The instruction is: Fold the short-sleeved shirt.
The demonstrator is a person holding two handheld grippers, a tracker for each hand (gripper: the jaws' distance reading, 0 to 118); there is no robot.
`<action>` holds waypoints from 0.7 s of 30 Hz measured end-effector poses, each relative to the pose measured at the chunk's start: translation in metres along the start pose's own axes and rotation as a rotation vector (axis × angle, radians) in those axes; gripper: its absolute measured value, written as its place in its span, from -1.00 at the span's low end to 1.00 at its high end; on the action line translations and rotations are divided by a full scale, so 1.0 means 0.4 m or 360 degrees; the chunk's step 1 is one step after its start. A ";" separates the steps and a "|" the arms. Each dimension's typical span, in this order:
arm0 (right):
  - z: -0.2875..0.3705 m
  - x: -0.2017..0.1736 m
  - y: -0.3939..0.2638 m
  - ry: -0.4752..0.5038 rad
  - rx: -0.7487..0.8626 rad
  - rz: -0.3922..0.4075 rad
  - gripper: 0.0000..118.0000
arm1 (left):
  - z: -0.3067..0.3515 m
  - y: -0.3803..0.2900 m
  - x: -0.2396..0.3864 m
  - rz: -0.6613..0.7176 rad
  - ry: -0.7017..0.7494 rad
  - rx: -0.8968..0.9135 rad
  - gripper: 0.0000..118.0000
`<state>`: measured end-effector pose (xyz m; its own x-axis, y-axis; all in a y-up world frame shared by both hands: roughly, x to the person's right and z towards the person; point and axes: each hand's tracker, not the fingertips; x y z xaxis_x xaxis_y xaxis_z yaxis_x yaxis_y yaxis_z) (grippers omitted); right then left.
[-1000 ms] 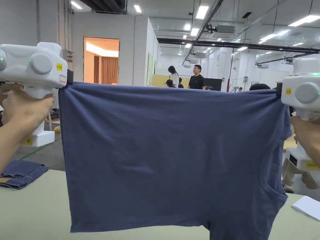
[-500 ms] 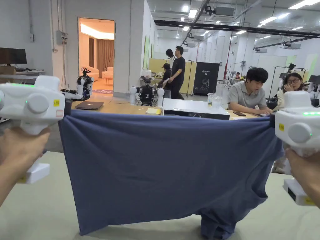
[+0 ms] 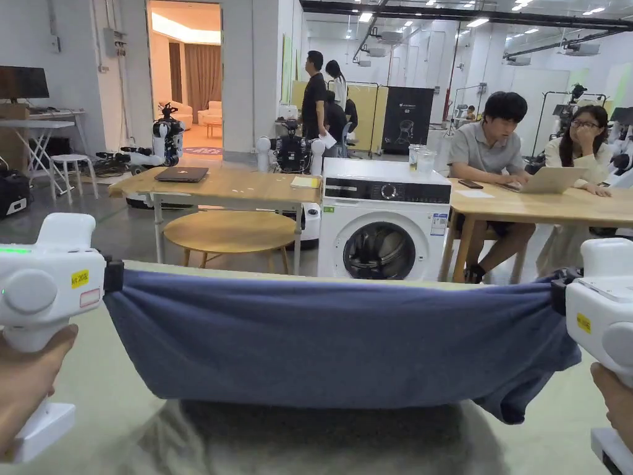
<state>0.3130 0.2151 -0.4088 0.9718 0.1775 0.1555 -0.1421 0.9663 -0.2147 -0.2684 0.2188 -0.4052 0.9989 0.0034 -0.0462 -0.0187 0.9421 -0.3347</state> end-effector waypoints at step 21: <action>0.269 -0.032 -0.568 0.0105 -0.0686 0.0074 -0.98 | 0.171 -0.614 -0.004 0.0087 -0.0027 -0.0550 -1.00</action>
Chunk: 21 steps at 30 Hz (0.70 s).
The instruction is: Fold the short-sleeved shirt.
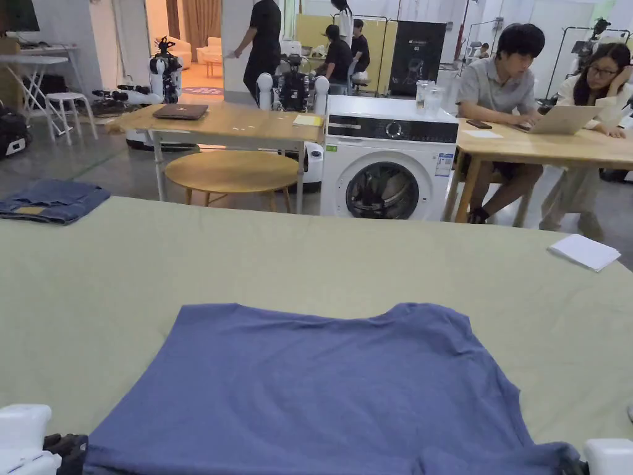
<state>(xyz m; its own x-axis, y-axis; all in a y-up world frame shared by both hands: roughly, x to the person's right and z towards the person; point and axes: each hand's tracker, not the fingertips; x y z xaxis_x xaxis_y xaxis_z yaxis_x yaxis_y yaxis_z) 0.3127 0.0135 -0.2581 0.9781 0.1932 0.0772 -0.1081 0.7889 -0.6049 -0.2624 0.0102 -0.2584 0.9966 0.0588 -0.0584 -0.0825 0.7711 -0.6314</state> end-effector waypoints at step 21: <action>-0.058 -0.031 -0.007 0.0011 -0.0138 -0.0128 0.01 | -0.092 0.001 -0.020 0.0129 -0.0036 -0.0112 -0.25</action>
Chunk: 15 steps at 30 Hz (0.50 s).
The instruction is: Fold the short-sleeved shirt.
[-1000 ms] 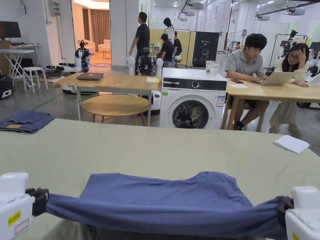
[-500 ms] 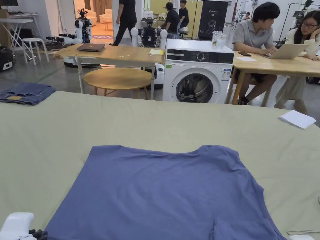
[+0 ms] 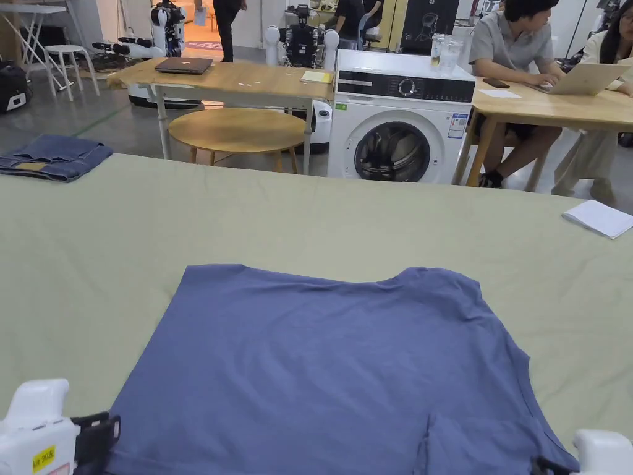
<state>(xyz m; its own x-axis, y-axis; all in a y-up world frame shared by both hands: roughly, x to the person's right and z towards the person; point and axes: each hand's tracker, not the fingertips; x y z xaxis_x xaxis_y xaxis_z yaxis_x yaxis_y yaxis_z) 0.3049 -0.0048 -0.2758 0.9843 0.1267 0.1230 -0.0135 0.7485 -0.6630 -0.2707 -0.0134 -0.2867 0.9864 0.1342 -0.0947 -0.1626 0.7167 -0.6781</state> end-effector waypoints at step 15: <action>0.131 -0.225 0.107 0.0114 0.0788 -0.0151 -1.00 | 0.114 0.064 0.296 -0.0282 -0.0003 0.0734 -1.00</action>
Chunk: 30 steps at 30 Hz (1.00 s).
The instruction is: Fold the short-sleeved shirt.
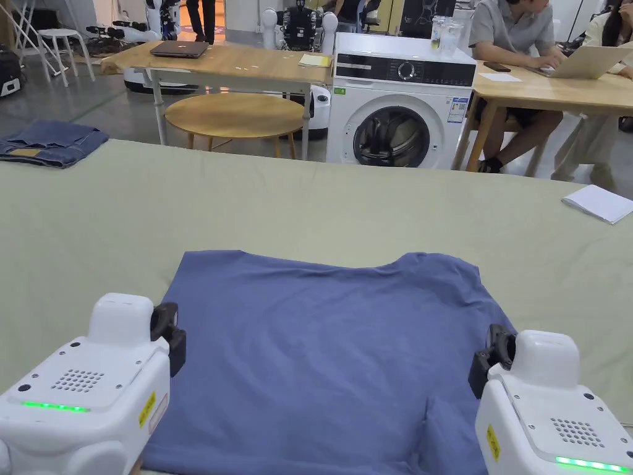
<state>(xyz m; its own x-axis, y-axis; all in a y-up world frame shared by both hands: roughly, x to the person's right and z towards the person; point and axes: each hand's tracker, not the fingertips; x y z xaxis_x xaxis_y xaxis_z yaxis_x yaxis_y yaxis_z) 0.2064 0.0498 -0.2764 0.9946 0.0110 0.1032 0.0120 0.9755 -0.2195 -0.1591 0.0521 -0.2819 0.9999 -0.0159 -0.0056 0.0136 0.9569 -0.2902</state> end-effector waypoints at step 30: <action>-0.039 0.020 -0.083 0.0045 -0.0306 0.0081 -1.00 | -0.133 -0.192 -0.334 0.0334 0.0063 -0.1270 -0.20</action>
<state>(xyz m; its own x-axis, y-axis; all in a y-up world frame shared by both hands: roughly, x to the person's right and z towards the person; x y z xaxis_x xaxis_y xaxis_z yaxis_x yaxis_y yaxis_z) 0.2154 0.0140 -0.2833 0.9969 0.0502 0.0608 -0.0213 0.9140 -0.4052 -0.2942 -0.0347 -0.3100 0.9795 0.1161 -0.1647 -0.1996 0.4475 -0.8717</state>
